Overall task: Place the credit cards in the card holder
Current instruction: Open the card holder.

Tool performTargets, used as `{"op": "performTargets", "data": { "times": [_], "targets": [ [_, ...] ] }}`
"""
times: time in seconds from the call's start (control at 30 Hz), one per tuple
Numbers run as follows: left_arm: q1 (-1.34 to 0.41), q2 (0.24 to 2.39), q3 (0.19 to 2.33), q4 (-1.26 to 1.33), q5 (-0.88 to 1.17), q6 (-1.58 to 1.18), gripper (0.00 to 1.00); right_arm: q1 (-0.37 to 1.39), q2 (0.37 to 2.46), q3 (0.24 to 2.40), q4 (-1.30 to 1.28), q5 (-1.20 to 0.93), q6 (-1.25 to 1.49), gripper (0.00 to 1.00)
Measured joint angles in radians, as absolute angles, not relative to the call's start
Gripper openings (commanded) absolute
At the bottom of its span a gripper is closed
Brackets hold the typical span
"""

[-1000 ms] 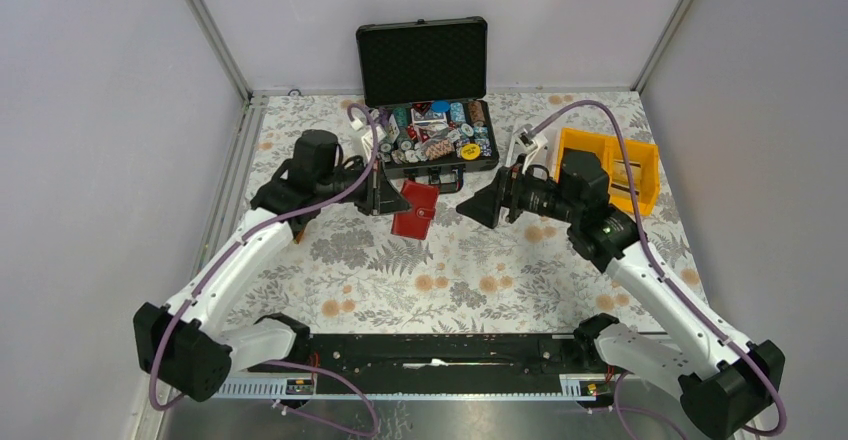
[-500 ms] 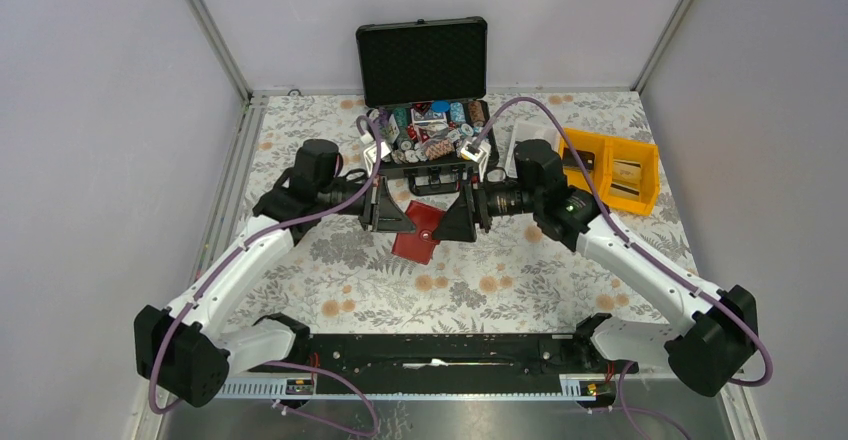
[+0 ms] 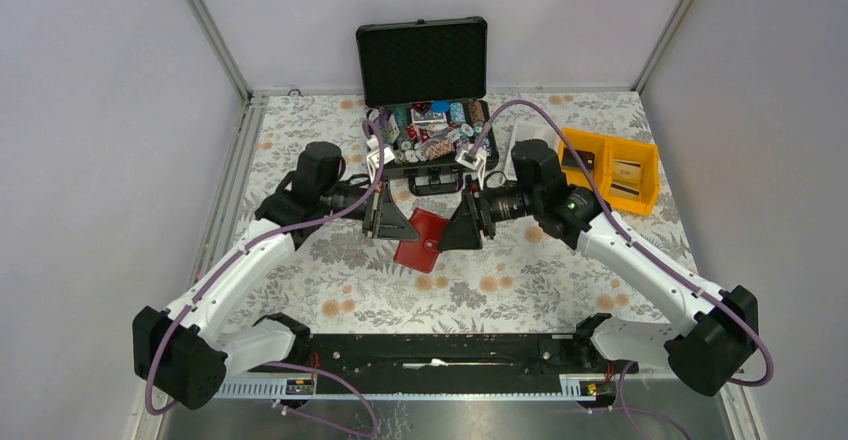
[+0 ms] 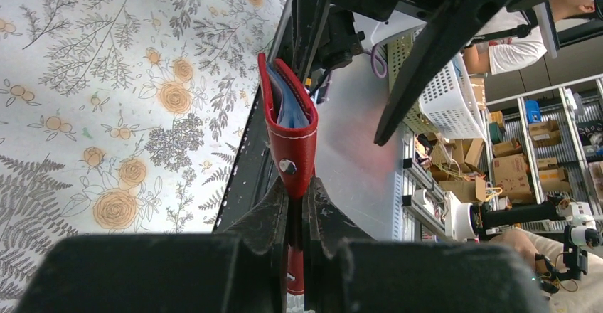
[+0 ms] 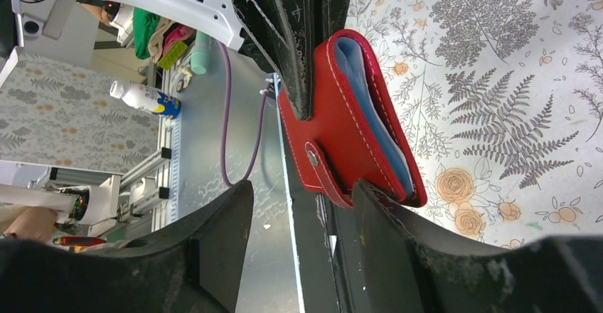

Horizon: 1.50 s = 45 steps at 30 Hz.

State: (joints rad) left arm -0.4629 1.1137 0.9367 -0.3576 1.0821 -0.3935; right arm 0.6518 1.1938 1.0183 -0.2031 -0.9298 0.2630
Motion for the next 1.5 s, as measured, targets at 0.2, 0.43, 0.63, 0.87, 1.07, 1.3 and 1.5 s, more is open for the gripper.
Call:
{"op": "performTargets", "data": {
  "times": [0.2, 0.43, 0.63, 0.87, 1.07, 1.3, 1.5],
  "targets": [
    [-0.467, 1.106, 0.926, -0.340, 1.108, -0.397, 0.00, 0.653, 1.213, 1.024, -0.213, -0.981, 0.242, 0.55],
    [-0.472, 1.106, 0.923, -0.329, 1.131, -0.401, 0.00, 0.661, 1.223, 1.026, -0.215, -1.039, 0.229, 0.51],
    [-0.474, 1.106, 0.923, -0.320, 1.147, -0.401, 0.00, 0.674, 1.229, 1.028, -0.215, -1.066, 0.221, 0.49],
    [-0.474, 1.106, 0.923, -0.320, 1.149, -0.401, 0.00, 0.692, 1.246, 1.028, -0.215, -1.067, 0.212, 0.42],
    [-0.476, 1.106, 0.923, -0.320, 1.149, -0.401, 0.00, 0.706, 1.247, 1.028, -0.215, -1.045, 0.202, 0.30],
    [-0.476, 1.106, 0.923, -0.322, 1.147, -0.401, 0.00, 0.731, 1.248, 1.031, -0.229, -0.954, 0.179, 0.11],
    [-0.468, 1.107, 0.921, -0.343, 1.129, -0.400, 0.00, 0.767, 1.248, 1.040, -0.255, -0.831, 0.152, 0.00]
  ]
}}
